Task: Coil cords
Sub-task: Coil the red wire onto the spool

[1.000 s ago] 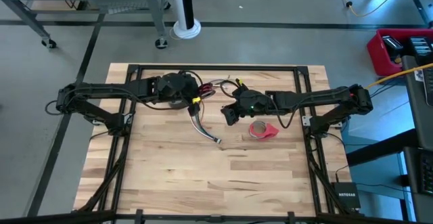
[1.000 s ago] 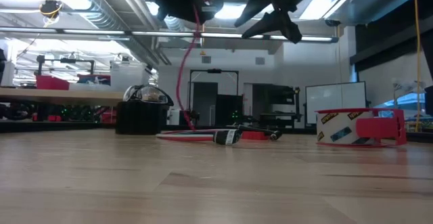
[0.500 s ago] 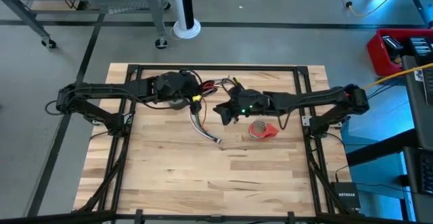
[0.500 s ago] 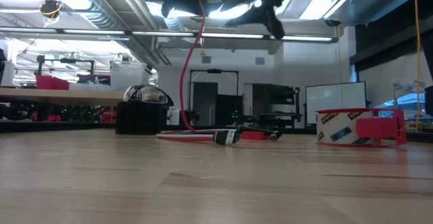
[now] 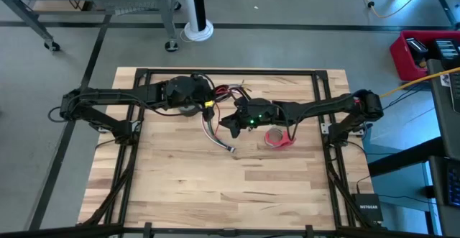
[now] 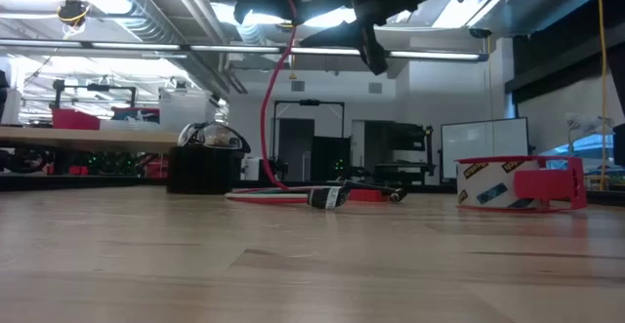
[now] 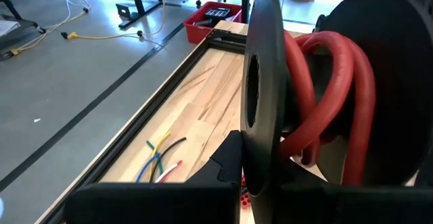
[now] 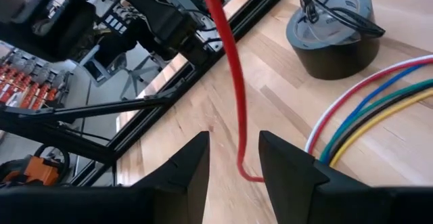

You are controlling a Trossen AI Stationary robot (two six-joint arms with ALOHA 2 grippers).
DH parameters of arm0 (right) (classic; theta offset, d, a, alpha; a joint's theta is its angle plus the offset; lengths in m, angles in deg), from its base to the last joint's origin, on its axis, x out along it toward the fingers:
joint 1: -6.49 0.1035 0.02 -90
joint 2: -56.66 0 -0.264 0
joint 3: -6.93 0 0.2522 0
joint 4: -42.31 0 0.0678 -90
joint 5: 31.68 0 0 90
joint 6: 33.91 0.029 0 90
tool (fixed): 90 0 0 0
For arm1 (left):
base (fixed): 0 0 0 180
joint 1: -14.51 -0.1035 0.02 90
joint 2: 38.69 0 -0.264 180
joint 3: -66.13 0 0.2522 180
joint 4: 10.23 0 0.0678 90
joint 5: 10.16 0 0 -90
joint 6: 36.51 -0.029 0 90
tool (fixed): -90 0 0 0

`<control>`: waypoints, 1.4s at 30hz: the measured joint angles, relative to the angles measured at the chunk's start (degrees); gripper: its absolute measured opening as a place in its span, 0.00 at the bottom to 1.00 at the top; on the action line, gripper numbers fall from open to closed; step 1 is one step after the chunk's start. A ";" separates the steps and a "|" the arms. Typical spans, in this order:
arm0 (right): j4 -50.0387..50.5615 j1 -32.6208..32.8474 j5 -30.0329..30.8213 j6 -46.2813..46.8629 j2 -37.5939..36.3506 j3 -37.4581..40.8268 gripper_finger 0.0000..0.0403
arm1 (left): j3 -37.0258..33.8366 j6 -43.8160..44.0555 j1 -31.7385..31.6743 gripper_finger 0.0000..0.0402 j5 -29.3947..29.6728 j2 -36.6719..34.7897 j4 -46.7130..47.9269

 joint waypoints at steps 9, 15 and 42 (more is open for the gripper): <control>-1.80 0.00 0.04 -0.04 1.28 0.00 0.33 | 0.00 0.14 0.00 0.00 -0.02 0.00 -0.72; -4.05 0.00 0.02 -0.09 2.94 -0.04 0.33 | 0.00 0.20 0.07 0.00 -0.05 0.00 -1.44; -0.22 -0.02 7.44 -2.34 3.02 -0.04 0.02 | -0.02 0.30 0.07 0.00 -0.11 -2.09 2.72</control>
